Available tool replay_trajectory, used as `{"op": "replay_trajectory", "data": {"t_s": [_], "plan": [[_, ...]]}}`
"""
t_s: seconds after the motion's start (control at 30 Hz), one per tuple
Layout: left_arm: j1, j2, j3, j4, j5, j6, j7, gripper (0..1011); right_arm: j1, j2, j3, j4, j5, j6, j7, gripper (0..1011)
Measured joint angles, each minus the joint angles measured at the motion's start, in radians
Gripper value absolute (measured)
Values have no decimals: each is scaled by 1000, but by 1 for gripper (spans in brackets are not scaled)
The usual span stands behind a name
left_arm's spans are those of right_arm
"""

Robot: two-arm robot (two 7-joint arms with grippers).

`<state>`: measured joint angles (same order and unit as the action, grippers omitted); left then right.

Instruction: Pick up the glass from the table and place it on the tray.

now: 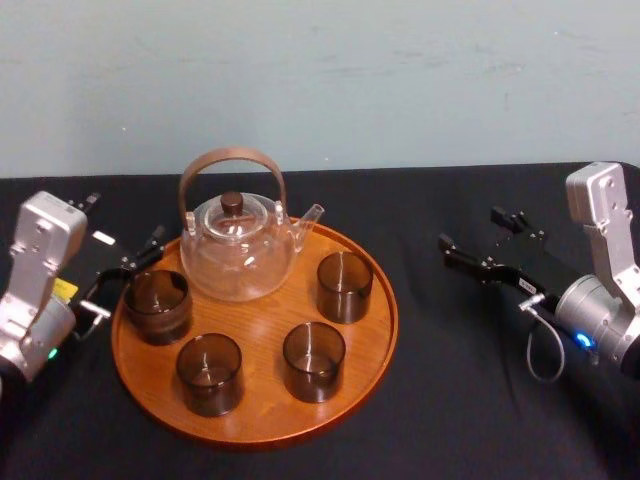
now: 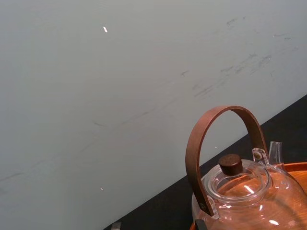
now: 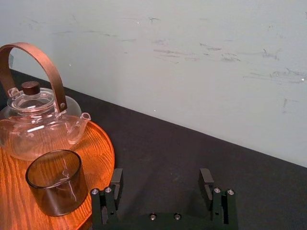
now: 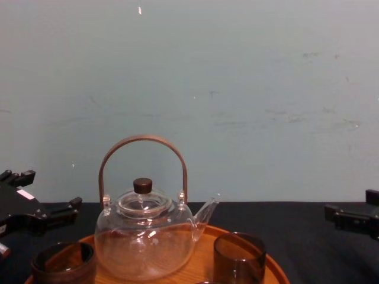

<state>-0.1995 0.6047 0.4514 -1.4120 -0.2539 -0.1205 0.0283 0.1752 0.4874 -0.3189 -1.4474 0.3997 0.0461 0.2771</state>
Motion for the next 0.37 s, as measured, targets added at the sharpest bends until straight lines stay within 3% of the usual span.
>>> {"op": "replay_trajectory", "data": {"t_s": [0.37], "plan": [[0,0,0,0,0,0,0,1002,0,1,0,-1,1,0,1,1002]]}}
